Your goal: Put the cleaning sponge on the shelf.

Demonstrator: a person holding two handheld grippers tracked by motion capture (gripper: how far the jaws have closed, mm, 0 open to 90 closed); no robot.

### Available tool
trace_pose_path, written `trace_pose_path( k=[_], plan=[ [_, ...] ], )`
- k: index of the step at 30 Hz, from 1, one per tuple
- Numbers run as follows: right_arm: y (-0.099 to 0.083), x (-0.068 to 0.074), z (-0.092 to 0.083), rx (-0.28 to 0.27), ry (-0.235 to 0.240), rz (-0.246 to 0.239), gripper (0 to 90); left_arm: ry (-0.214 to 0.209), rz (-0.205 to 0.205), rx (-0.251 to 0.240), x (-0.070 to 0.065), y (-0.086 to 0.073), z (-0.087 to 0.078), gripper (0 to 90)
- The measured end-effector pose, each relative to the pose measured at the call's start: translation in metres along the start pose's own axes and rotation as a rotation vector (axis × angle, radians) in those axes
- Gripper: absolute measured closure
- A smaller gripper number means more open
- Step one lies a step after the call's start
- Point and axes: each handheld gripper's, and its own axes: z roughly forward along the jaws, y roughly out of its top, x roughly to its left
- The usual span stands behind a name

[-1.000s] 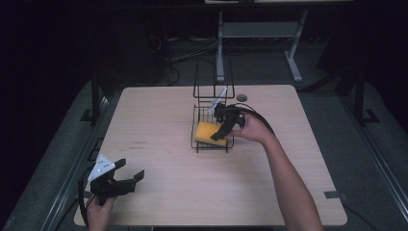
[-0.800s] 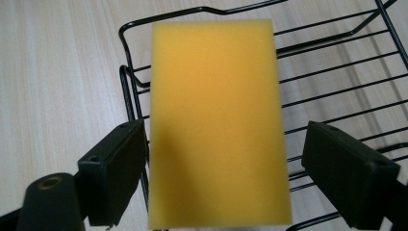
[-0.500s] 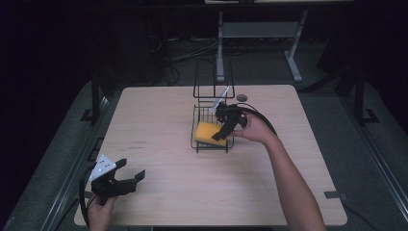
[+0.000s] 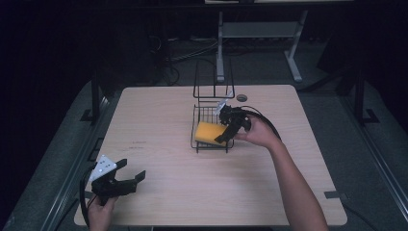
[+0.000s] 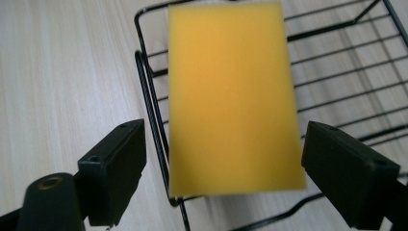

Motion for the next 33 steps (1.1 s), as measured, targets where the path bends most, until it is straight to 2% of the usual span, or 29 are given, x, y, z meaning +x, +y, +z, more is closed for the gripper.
trace_pose_path(
  k=[1,4,6,12,19,33],
  plan=[
    [-0.002,0.001,0.0,-0.005,-0.011,-0.001,15.5,-0.001,-0.001,-0.002,0.0,0.0,0.0,14.0],
    [-0.009,0.002,-0.002,-0.015,0.007,0.025,15.4,-0.002,0.003,0.001,-0.002,0.0,0.001,14.0],
    [-0.012,0.001,-0.002,-0.005,-0.001,0.03,15.4,-0.004,0.008,0.002,-0.003,0.0,0.001,14.1],
    [-0.019,0.0,-0.008,-0.032,-0.003,0.035,15.4,-0.002,0.006,0.005,-0.002,0.0,0.002,14.0],
    [-0.03,0.0,-0.018,-0.077,-0.016,0.062,15.4,0.002,0.003,0.003,-0.001,0.0,0.002,14.1],
    [-0.051,0.003,-0.03,-0.089,-0.03,0.072,15.4,0.0,0.008,0.008,-0.002,0.0,0.003,14.1]
  ],
)
